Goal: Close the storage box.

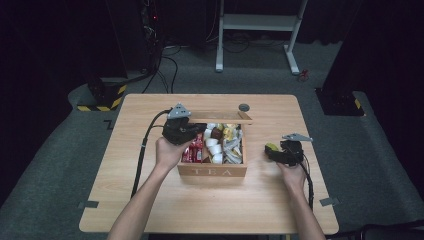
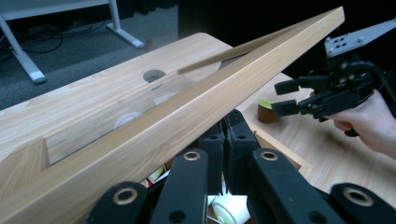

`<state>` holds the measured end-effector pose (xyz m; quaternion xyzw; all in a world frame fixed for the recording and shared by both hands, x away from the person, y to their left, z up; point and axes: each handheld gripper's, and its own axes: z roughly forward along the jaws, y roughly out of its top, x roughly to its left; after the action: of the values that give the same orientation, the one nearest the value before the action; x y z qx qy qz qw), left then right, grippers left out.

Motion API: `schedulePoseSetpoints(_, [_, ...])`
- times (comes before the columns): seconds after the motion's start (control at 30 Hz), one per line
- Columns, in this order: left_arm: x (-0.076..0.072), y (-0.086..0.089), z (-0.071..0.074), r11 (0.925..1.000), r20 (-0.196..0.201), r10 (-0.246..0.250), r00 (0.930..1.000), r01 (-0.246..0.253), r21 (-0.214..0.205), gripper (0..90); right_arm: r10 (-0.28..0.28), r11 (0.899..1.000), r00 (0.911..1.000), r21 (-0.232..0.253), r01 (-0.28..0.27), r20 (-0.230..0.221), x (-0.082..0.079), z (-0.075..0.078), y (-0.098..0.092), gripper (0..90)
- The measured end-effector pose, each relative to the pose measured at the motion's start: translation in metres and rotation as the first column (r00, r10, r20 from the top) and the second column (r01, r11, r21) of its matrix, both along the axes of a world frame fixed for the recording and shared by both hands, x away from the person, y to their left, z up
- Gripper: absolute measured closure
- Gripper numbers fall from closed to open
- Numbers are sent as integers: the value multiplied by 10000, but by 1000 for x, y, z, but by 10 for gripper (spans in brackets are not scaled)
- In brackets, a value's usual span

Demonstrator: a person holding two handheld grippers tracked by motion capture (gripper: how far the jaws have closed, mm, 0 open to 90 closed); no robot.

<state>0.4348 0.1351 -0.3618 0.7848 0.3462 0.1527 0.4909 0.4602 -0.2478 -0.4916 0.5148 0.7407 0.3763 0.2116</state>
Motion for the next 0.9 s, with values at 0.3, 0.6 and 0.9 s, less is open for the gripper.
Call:
schedulePoseSetpoints(0.3, [0, 1, -1, 10000, -67, 6, 10000, -6, -61, 892, 194, 9998, 9997, -5, -194, 143, -9, 10, -2, 285])
schedulePoseSetpoints(0.6, [1, 1, -1, 9998, -61, -88, 9999, 86, -187, 894, 425, 9988, 9975, 212, -437, 557, -22, 24, -9, 314])
schedulePoseSetpoints(0.9, [0, 2, -3, 9993, -25, -126, 9999, 125, -365, 899, 837, 9958, 9932, 305, -864, 809, -44, 21, -16, 355])
